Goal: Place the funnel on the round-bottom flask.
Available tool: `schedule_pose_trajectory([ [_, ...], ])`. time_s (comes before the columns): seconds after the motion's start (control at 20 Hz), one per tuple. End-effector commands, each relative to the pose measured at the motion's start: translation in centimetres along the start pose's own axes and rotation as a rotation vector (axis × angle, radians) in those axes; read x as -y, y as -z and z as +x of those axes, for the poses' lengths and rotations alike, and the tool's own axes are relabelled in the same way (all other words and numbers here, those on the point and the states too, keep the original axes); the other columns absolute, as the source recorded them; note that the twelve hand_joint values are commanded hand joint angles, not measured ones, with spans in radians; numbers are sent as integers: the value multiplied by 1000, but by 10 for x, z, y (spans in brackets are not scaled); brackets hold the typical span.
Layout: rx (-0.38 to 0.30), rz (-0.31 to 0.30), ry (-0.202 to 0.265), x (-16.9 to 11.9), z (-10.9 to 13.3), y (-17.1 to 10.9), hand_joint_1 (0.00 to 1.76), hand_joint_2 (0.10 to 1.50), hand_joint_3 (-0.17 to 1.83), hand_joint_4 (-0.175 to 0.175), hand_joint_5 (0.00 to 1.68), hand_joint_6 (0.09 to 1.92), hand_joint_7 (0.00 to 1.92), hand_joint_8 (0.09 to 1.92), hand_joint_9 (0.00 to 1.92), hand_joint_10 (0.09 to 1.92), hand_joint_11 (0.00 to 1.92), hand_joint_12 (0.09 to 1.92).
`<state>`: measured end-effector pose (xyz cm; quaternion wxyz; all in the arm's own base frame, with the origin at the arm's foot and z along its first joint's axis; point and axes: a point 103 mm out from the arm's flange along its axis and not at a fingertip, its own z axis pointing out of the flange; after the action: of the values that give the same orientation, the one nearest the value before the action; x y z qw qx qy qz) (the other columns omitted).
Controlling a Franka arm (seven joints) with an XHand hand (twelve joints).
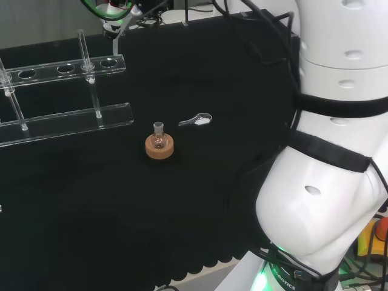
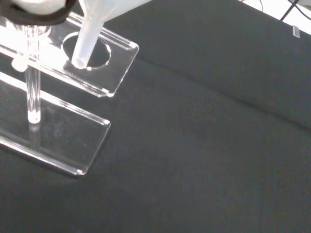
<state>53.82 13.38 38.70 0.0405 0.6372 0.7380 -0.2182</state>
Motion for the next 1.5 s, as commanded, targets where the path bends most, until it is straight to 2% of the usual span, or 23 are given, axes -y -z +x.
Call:
schedule_pose_trajectory([
  [0.05,4,5,-39,36,-3,-1,743,702,462,-51,463,693,572,802,852,670,401,1306],
  [0.4,5,17,-68,61,-9,-13,741,701,466,-51,460,695,571,803,854,672,404,1305],
  [0.7,5,45,-84,72,-9,-35,740,700,469,-51,458,696,570,804,856,673,409,1305],
  [1.2,8,95,-90,70,-10,-71,740,698,473,-51,458,699,570,805,858,674,414,1302],
  [1.5,25,113,-87,68,-9,-83,740,697,475,-51,459,701,570,806,859,674,418,1301],
])
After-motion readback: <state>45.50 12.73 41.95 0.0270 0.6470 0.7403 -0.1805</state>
